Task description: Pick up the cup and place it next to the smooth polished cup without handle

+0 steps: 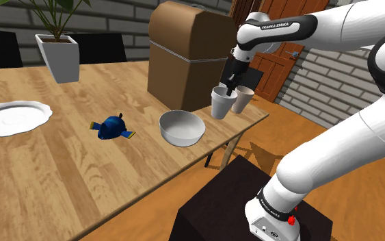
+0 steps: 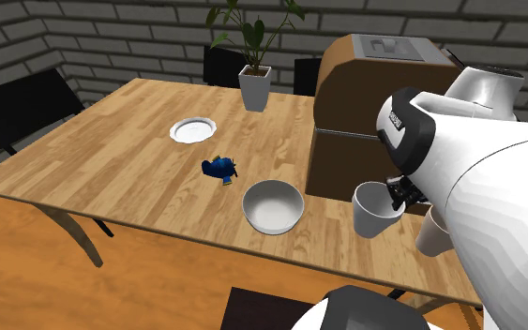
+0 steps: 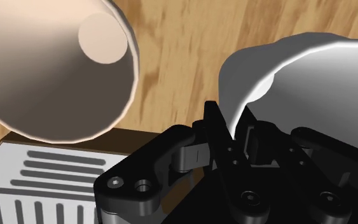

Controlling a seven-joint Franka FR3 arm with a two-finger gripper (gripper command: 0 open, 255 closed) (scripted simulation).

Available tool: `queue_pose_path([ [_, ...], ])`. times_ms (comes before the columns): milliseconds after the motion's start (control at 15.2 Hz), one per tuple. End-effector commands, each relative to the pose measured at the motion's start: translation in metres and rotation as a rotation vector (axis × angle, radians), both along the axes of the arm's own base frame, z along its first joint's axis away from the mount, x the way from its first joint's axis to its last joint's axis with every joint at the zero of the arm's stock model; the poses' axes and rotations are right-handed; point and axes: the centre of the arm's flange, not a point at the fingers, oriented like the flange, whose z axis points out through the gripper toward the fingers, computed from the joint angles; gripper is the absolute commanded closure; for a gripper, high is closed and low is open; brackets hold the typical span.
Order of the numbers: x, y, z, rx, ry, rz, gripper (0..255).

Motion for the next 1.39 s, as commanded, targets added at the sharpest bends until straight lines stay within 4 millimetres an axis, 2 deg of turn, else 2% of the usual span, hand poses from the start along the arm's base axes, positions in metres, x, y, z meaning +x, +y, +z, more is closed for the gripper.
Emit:
queue_pose_path([
  [0, 0.0, 0.0, -0.001, 0.0, -0.001, 0.0, 255],
  [264, 0.0, 0.0, -0.001, 0.0, -0.001, 0.0, 255],
  [330, 0.0, 0.0, -0.001, 0.0, -0.001, 0.0, 0],
  [660, 0.0, 0.0, -0.001, 0.0, -0.001, 0.0, 0],
  [924, 0.001, -0.001, 0.049, 0.0, -0.001, 0.0, 0],
  [1320, 0.001, -0.001, 0.049, 0.0, -0.001, 0.0, 0],
])
